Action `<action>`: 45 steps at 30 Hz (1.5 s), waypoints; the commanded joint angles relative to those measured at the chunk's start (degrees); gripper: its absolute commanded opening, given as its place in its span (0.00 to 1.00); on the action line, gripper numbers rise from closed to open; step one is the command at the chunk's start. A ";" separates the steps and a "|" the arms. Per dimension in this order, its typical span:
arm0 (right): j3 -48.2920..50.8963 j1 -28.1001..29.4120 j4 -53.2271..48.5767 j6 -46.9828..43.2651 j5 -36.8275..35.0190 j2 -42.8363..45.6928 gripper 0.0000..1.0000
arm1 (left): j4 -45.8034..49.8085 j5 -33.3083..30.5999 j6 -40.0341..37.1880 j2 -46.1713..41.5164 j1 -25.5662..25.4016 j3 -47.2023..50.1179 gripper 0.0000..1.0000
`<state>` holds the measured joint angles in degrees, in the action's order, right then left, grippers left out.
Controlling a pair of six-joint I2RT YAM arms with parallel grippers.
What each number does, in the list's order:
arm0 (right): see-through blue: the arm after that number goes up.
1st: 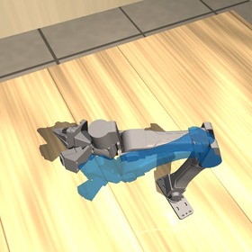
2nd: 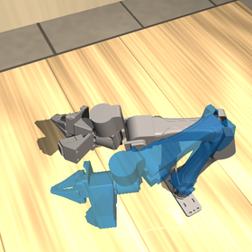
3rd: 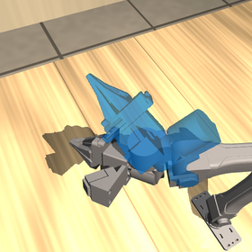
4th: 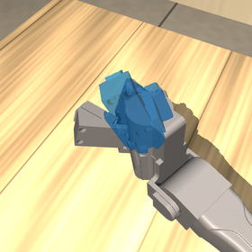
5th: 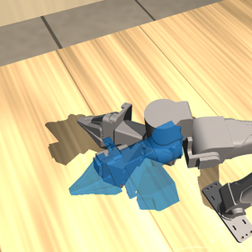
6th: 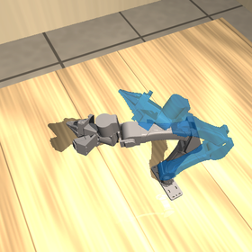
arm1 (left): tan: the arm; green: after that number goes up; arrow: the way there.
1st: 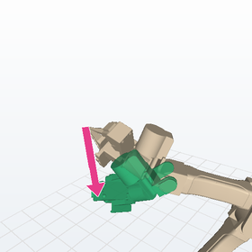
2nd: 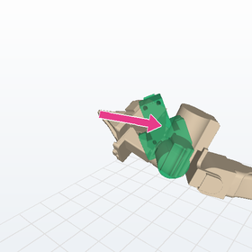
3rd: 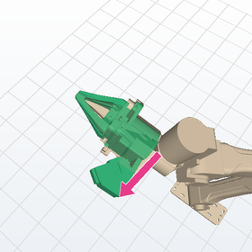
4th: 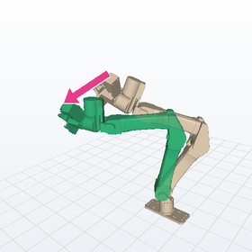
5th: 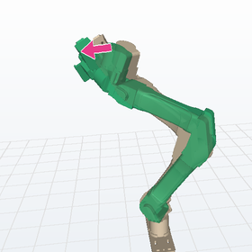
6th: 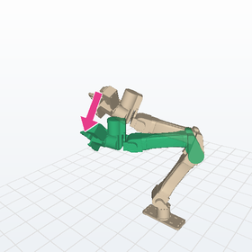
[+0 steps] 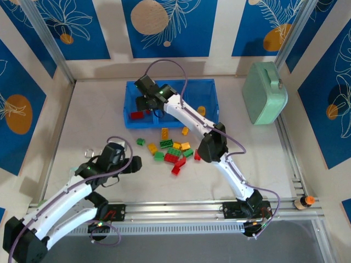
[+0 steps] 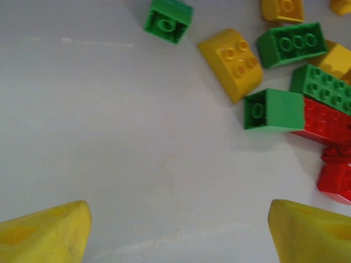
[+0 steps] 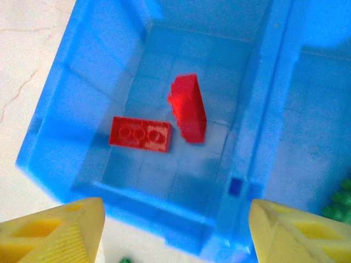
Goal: Sort the legos into containers by color
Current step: Pick up the lego from the middle-left of the table.
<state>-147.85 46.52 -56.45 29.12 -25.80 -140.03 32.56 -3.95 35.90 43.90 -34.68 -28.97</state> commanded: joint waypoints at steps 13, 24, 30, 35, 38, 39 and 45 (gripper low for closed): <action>58.45 -1.98 19.19 7.51 -4.24 46.82 0.72 | -10.97 -3.62 -3.48 24.35 -18.23 -13.39 0.77; 90.38 -5.41 19.88 18.08 -6.52 69.05 0.72 | -13.76 -3.29 -8.32 45.79 -23.33 -27.37 0.60; 100.62 -8.62 18.13 21.07 -6.51 79.20 0.72 | -11.63 -3.48 -10.46 52.39 -23.60 -33.13 0.55; 105.69 -11.22 18.75 22.18 -4.45 83.88 0.71 | -9.39 -3.83 -11.98 56.77 -23.77 -36.86 0.50; 106.62 -11.87 18.63 22.38 -4.26 85.07 0.71 | -8.01 -3.62 -12.39 58.58 -23.94 -38.70 0.47; 106.88 -11.98 18.70 22.37 -4.23 85.37 0.70 | -7.50 -3.66 -12.35 59.09 -24.03 -39.23 0.47; 107.64 -12.51 19.43 22.37 -3.47 85.98 0.70 | -5.88 -2.56 -12.70 60.65 -24.95 -40.41 0.46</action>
<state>-40.97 34.39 -37.50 50.26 -30.33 -54.83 23.81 -7.09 24.86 103.48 -58.57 -67.66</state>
